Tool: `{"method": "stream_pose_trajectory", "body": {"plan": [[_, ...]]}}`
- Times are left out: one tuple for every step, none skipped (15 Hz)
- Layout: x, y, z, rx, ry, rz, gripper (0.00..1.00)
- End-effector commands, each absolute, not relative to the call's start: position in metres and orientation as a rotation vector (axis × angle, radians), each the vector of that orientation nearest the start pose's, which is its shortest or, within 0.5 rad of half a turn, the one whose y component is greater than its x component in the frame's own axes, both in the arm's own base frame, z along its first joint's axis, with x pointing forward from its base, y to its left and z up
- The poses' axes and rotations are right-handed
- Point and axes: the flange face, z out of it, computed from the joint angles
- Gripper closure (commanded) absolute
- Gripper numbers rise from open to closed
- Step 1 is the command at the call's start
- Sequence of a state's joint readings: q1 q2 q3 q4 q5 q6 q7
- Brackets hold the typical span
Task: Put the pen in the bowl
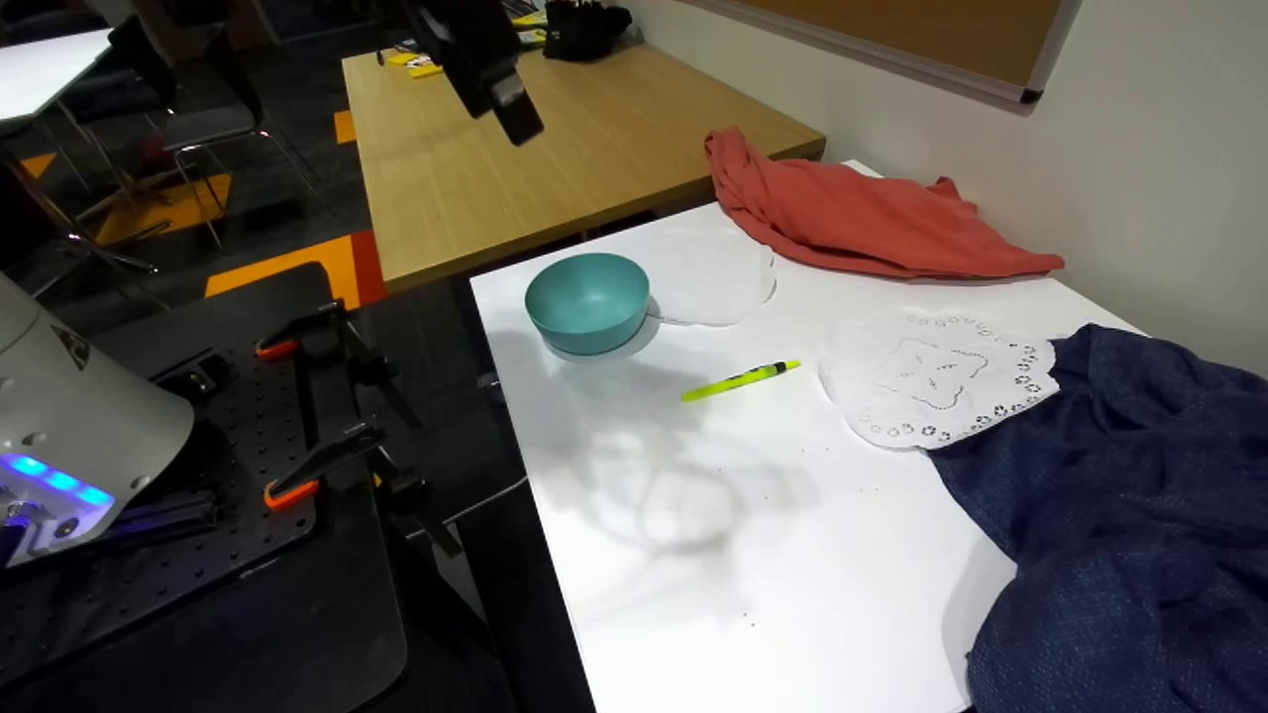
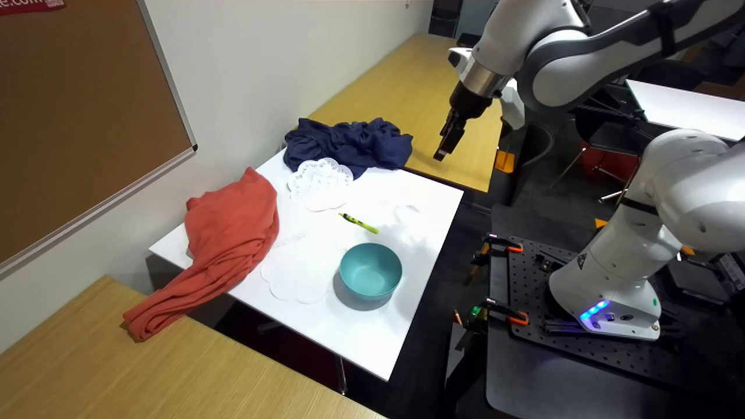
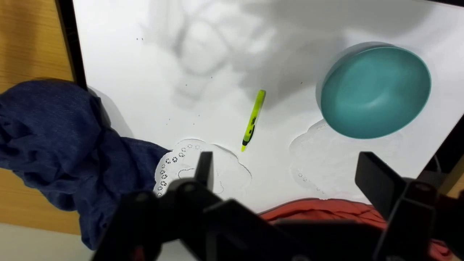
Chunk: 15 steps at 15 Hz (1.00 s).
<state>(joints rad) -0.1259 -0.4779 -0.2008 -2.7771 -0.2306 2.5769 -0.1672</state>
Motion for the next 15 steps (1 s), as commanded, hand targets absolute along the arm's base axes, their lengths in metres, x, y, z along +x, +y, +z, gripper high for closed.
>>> {"method": "stream_pose_trajectory", "body": {"plan": [[0.399, -0.11, 0.341, -3.241, 0.003, -0.373, 0.0], [0.406, -0.107, 0.33, -3.242, 0.0, -0.361, 0.0], [0.412, -0.106, 0.32, -3.245, -0.004, -0.352, 0.0], [0.419, -0.105, 0.311, -3.246, 0.0, -0.343, 0.0], [0.426, -0.106, 0.301, -3.25, -0.004, -0.333, 0.0], [0.434, -0.106, 0.293, -3.251, -0.008, -0.32, 0.0], [0.441, -0.107, 0.285, -3.254, -0.009, -0.308, 0.0], [0.448, -0.108, 0.277, -3.256, -0.015, -0.292, 0.0], [0.455, -0.11, 0.27, -3.26, -0.017, -0.279, 0.0], [0.462, -0.111, 0.262, -3.262, -0.017, -0.261, 0.0], [0.469, -0.114, 0.255, -3.265, -0.017, -0.244, 0.0], [0.475, -0.116, 0.248, -3.269, -0.018, -0.229, 0.0], [0.482, -0.118, 0.241, -3.27, -0.022, -0.211, 0.0], [0.488, -0.12, 0.235, -3.272, -0.026, -0.198, 0.0], [0.495, -0.121, 0.228, -3.273, -0.029, -0.183, 0.0]]}}
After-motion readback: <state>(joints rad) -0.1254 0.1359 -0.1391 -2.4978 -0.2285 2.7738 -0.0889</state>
